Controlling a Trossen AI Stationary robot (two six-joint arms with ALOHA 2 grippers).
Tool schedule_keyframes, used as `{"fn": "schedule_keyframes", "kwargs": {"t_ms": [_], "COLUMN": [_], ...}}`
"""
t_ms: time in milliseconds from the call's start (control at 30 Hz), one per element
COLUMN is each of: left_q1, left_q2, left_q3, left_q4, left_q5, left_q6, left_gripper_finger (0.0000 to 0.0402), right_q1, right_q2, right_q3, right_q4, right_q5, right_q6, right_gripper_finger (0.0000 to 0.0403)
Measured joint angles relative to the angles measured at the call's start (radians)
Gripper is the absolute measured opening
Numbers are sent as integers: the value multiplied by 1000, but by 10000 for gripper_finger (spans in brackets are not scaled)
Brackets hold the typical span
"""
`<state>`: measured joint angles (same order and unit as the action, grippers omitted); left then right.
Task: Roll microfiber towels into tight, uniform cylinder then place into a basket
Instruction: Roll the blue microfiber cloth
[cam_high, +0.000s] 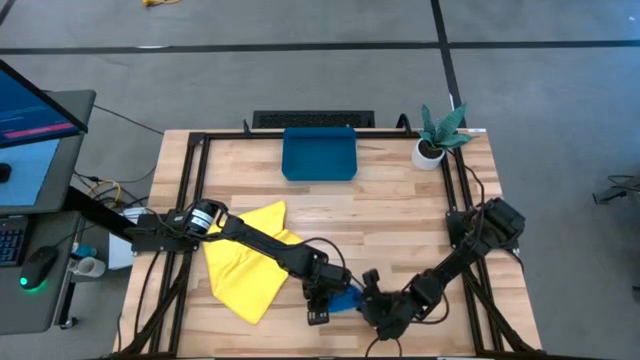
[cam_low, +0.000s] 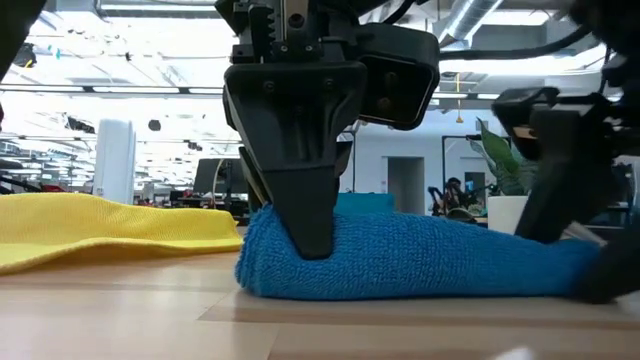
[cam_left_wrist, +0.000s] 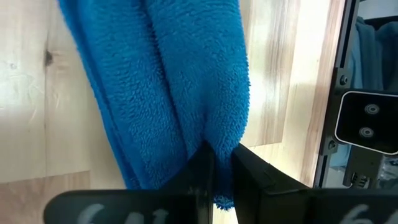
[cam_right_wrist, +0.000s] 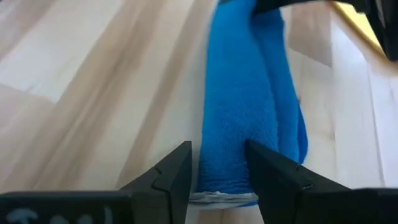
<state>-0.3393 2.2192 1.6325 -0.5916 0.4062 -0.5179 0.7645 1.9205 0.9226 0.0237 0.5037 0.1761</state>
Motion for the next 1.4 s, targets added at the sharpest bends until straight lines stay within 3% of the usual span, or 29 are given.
{"fn": "schedule_keyframes", "kwargs": {"t_ms": [167,433,767,1167,1400], "left_q1": [0,0,-1,-6,-44], "left_q2": [0,0,-5,-4,-11], "left_q3": [0,0,3,11,53], "left_q4": [0,-11,-85,-91,-175], "left_q5": [5,6,-36,-27,-192], "left_q6": [0,1,-19,11,65], "left_gripper_finger": [19,19,25,133,139], "right_q1": [-36,-93,-94,-86,-86], "right_q2": [-2,-8,-11,-9,-9], "right_q3": [1,3,2,-1,-1], "right_q4": [-12,-41,11,45,49], "right_q5": [-31,-155,-288,-324,-349], "right_q6": [97,264,540,663,695], "right_gripper_finger": [151,25,39,38,26]}}
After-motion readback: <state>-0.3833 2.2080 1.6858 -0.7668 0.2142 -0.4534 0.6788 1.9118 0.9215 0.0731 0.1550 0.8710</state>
